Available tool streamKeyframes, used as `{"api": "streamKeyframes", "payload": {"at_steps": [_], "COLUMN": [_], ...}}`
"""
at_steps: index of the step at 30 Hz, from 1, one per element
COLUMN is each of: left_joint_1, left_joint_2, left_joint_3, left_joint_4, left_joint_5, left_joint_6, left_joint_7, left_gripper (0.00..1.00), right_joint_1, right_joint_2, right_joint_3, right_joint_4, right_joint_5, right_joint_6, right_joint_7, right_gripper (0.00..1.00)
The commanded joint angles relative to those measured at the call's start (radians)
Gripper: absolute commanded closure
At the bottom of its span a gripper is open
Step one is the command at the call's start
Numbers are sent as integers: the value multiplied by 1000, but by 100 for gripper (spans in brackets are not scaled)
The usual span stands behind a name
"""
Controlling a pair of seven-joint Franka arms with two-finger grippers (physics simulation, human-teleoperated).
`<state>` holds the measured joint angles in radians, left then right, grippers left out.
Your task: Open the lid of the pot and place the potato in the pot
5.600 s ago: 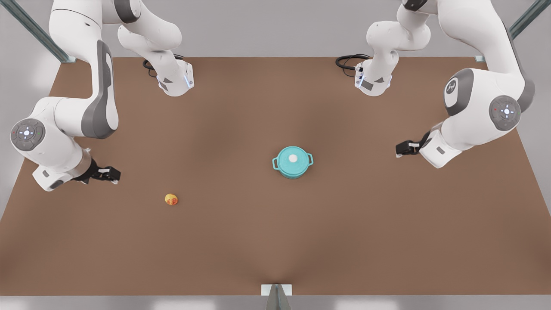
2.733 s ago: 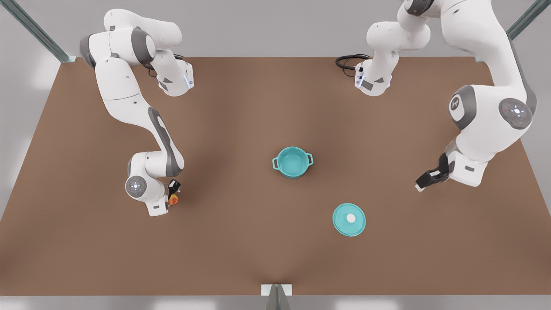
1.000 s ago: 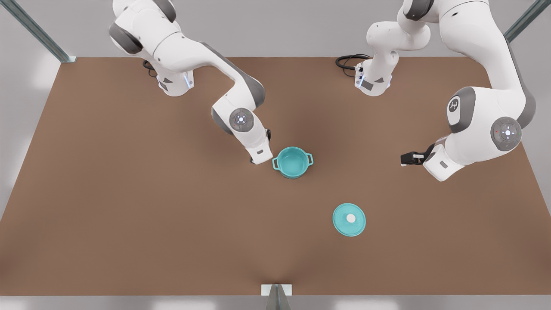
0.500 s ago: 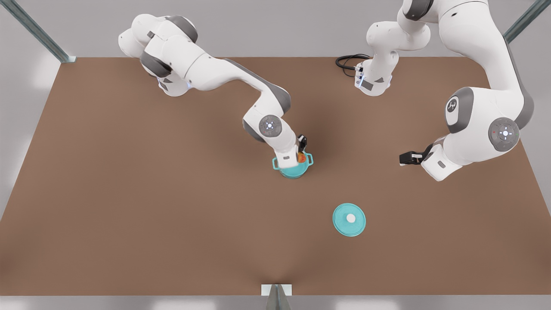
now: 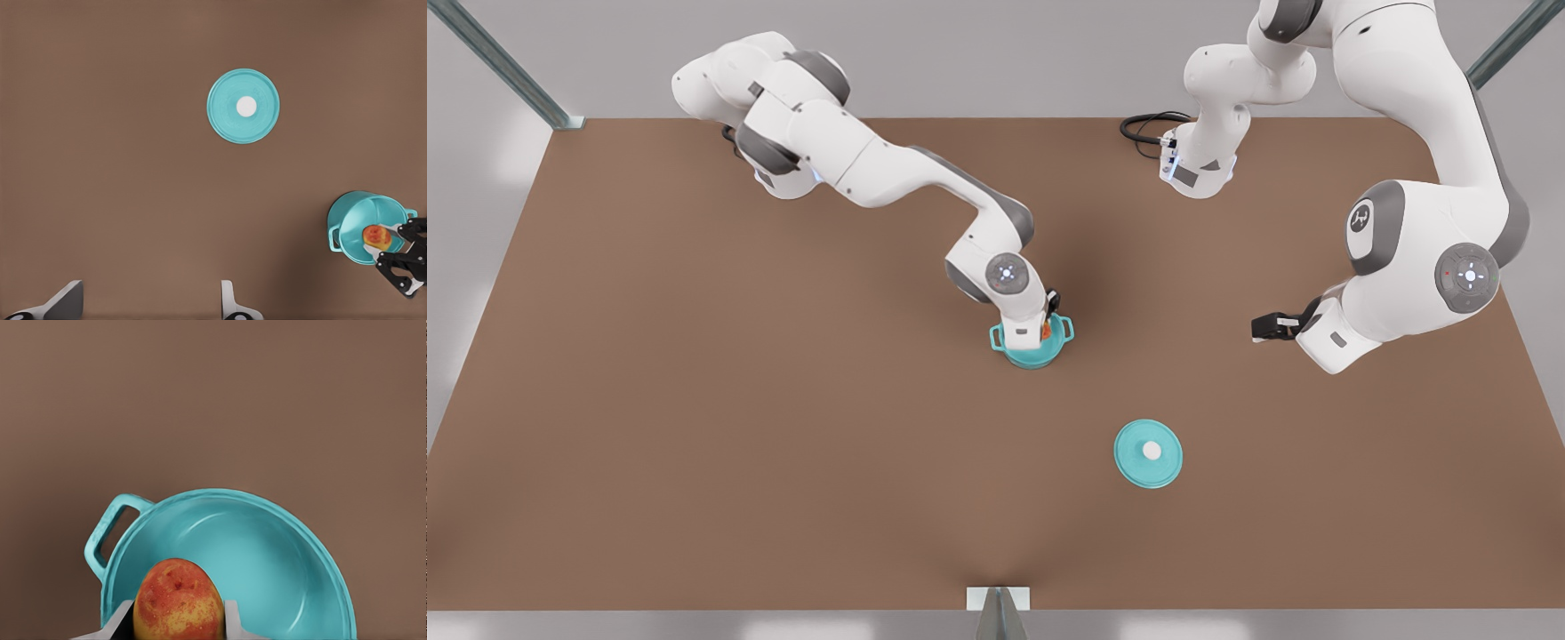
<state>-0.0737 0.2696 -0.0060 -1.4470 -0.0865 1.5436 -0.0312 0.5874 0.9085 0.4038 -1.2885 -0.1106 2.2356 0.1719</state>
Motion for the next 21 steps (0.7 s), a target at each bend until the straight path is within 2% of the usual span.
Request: {"api": "streamKeyframes", "payload": {"at_steps": [1,3,4,5,8,11,12,13,14,15,17,19,21], "left_joint_1": [0,0,0,0,-1,3,17,60,66,63,58,58,52], "left_joint_2": [-1,-1,-1,-1,-1,-3,-4,-4,-4,-3,-1,-3,-1], "left_joint_3": [0,0,0,0,0,1,9,9,4,1,0,0,-2], "left_joint_4": [0,0,0,0,-1,0,8,16,26,37,36,36,36], "left_joint_5": [1,1,1,1,1,-12,-41,-90,-90,-88,-88,-87,-84], "left_joint_6": [0,0,0,0,0,0,4,7,15,15,13,15,13], "left_joint_7": [4,4,4,2,4,2,4,7,7,7,7,8,7], "left_gripper": [0,0,0,0,0,0,0,0,0,0,0,0,0], "right_joint_1": [-6,-9,-9,-9,-11,-107,-267,-394,-503,-610,-845,-925,-923], "right_joint_2": [3,-2,-3,-8,-52,-278,-347,-385,-424,-450,-473,-491,-540], "right_joint_3": [0,-2,-3,-3,-2,7,7,7,0,1,3,4,9], "right_joint_4": [3,3,6,6,5,5,5,6,4,-3,-72,-101,-156], "right_joint_5": [-46,-46,-46,-46,-37,-37,-37,-46,-155,-176,-176,-164,-121], "right_joint_6": [12,12,12,12,-2,-318,-459,-521,-571,-632,-620,-626,-622], "right_joint_7": [209,205,207,212,219,189,-23,-179,-327,-339,-411,-453,-416], "right_gripper": [48,47,17,0,0,0,0,0,0,2,1,1,1]}}
